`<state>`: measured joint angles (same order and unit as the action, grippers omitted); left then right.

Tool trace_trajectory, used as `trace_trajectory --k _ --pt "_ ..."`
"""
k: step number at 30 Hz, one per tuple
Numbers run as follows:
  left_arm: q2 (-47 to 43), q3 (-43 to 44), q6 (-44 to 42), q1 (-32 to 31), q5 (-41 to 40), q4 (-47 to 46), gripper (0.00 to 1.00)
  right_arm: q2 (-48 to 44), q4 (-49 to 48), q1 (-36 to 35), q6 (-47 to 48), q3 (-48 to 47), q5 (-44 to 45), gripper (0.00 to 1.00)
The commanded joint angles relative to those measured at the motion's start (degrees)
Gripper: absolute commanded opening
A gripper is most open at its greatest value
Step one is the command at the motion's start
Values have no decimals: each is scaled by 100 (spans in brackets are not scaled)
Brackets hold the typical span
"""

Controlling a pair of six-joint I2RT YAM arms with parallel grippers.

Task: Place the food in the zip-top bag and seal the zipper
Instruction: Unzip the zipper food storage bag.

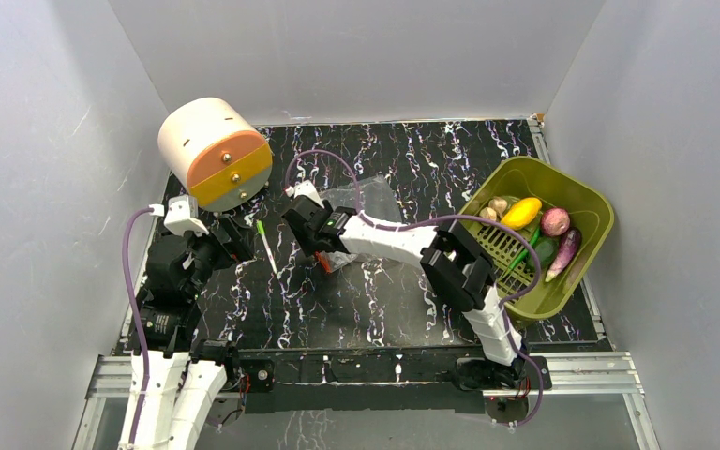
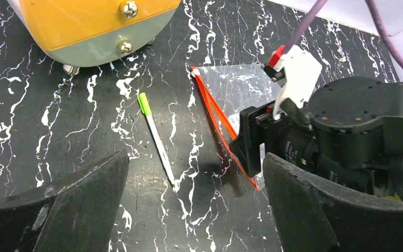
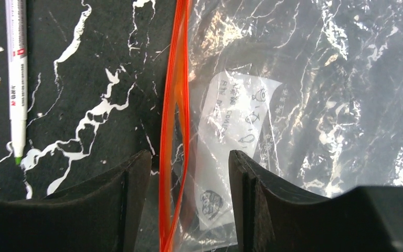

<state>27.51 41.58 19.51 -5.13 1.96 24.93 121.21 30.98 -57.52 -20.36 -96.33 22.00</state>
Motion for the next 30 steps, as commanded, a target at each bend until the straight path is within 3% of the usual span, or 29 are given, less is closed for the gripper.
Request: trace_trajectory --k 1,7,21,26,30 --pt "-85 175 -17 -15 24 -16 98 235 126 -16 145 -562 386 54" --pt "-61 173 -17 -15 81 -40 98 426 255 -31 149 -673 906 52" --pt "-44 161 8 -15 29 -23 98 581 79 -32 147 -500 785 41" --pt "36 160 51 -15 8 -36 98 446 -13 -32 150 -407 790 20" --pt "87 149 133 -15 -74 0 98 215 -209 -29 188 -191 645 8"
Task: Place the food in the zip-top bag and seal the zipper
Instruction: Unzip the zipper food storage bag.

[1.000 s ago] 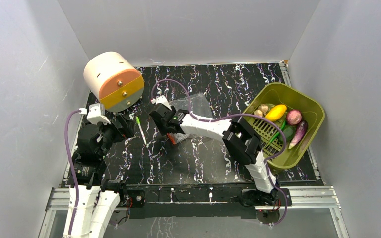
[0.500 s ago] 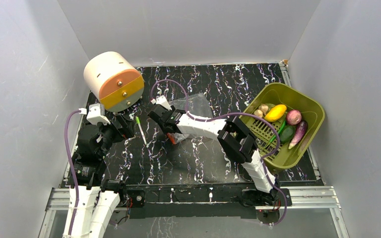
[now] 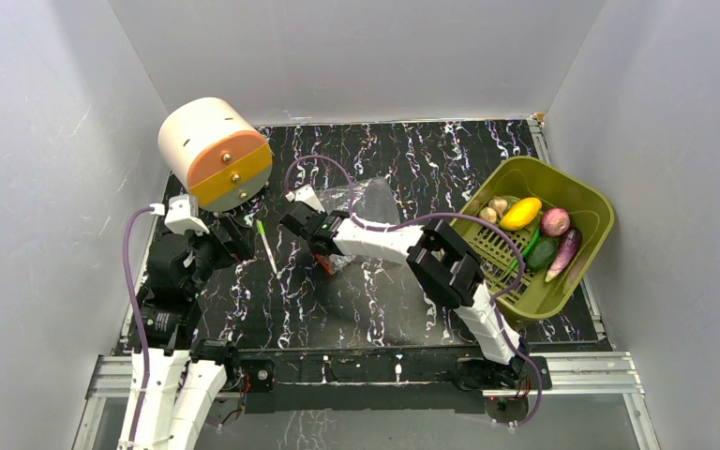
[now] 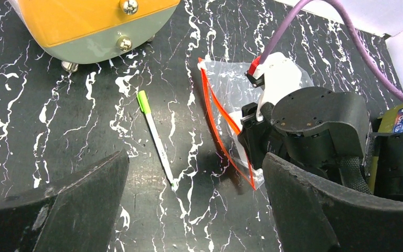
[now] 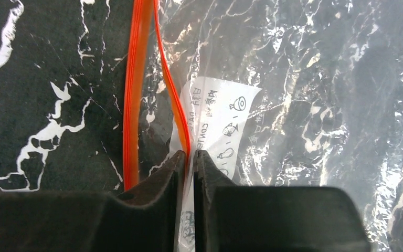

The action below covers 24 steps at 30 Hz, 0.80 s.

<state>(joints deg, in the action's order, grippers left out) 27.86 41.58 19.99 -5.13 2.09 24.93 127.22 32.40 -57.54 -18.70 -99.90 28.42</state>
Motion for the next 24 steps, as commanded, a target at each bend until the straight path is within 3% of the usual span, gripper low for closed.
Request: trace_trajectory --k 1,3,11,24 --pt "57 144 117 -16 -120 13 97 -455 -376 -29 18 212 -15 6" --pt "77 137 166 -15 -143 44 97 -623 -438 -29 15 315 -57 0" --pt "255 34 510 -15 305 -1 93 -1635 -821 -22 -83 985 -352 0" --pt "679 400 1976 -15 1594 -228 82 -3241 -1740 -21 -636 1905 -1433 0"
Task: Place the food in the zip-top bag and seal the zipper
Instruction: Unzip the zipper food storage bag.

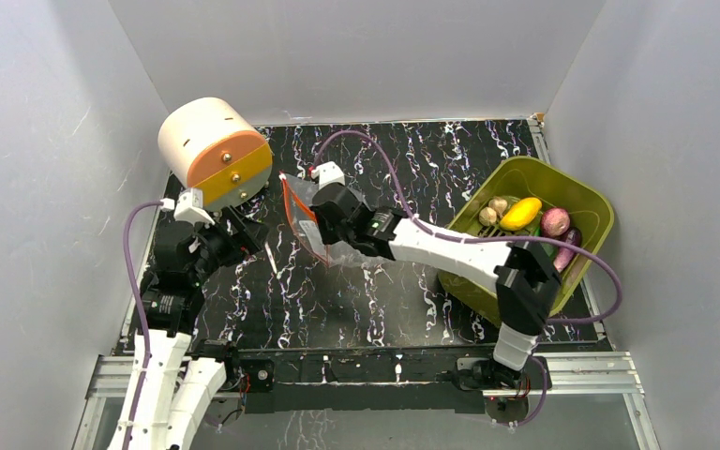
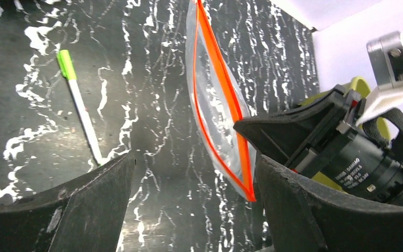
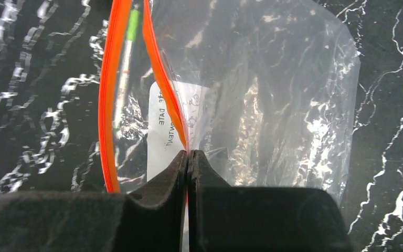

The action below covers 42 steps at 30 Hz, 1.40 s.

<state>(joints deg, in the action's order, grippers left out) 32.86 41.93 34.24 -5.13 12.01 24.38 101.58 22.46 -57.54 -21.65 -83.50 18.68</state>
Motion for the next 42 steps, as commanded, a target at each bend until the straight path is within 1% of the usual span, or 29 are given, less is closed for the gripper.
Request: trace_trajectory --k 1,6,10,17,19,21,23,27,29,35,40,42 --pt "237 383 674 -15 711 -248 81 -820 -851 -21 -417 367 -538 0" --pt "475 266 1227 -17 1112 -779 72 -1397 -1329 -21 -732 866 -881 0" --pt "763 180 1272 -15 1214 -1074 67 -1614 -1481 -17 -871 1030 -1108 0" --pt "1450 -31 1219 -15 1846 -1671 68 -1658 -1604 -21 -984 1152 -1241 0" --pt "1564 -69 1166 -15 1892 -1705 67 -1659 -1658 -21 -1022 1192 -1282 0" --pt "1641 -117 1089 -15 1892 -1761 65 -1647 -1682 -21 -1041 1215 -1326 0" --pt "1677 -193 1024 -15 1845 -1811 60 -1614 -1683 -21 -1051 1201 -1347 0" --pt "1706 -206 890 -15 1761 -1797 42 -1548 -1663 -14 -1043 1139 -1351 0" --pt "1686 -195 832 -15 1761 -1792 29 -1521 -1642 -20 -1039 1111 -1341 0" --pt "1577 -91 611 -15 1697 -1616 1 -1499 -1516 -19 -993 1086 -1163 0" --pt "1490 -24 529 -15 1624 -1488 0 -1491 -1220 -18 -978 994 -953 0" --pt "1466 -8 561 -15 1644 -1493 0 -1419 -951 -21 -994 813 -997 7"
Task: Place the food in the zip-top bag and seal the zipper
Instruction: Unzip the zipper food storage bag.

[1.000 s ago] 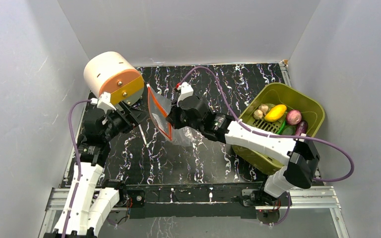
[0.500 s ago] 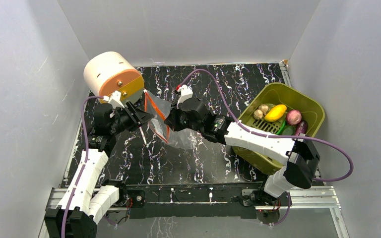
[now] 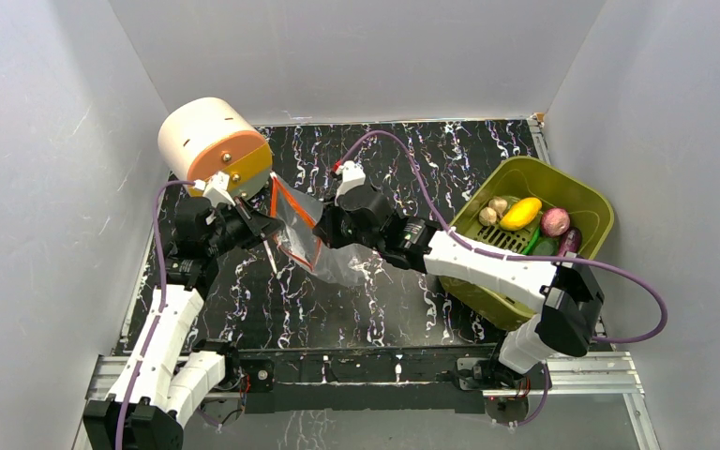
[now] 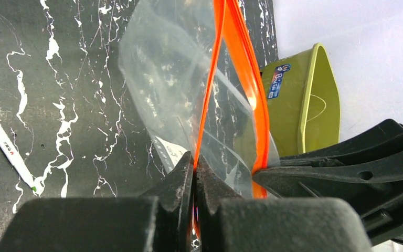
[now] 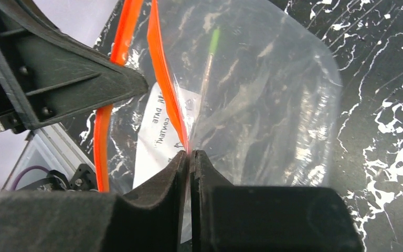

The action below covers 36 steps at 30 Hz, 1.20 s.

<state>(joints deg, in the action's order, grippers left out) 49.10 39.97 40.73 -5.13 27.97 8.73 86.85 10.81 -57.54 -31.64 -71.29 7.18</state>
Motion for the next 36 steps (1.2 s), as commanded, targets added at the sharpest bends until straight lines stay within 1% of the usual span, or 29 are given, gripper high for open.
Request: trace_trajectory --k 1,3,9,14,20,25,31,36 --pt "-175 210 -82 -15 57 80 0 85 340 -27 -2 -528 121 12" --pt "-193 252 -70 -15 74 129 0 111 486 -29 -25 -689 58 22" --pt "-275 293 -47 -21 86 241 0 280 887 -50 -63 -1264 -156 44" --pt "-302 299 -3 -15 101 235 0 460 1177 -125 -27 -1640 -31 59" --pt "-295 272 14 -15 153 213 0 715 1353 -199 57 -1925 24 65" --pt "-290 308 41 -15 238 245 0 1023 1537 -311 193 -2257 232 67" --pt "-325 348 118 -15 321 200 0 1438 1924 -436 437 -2690 773 67" --pt "-324 389 98 -15 343 266 0 1598 2149 -521 586 -2801 1424 66"
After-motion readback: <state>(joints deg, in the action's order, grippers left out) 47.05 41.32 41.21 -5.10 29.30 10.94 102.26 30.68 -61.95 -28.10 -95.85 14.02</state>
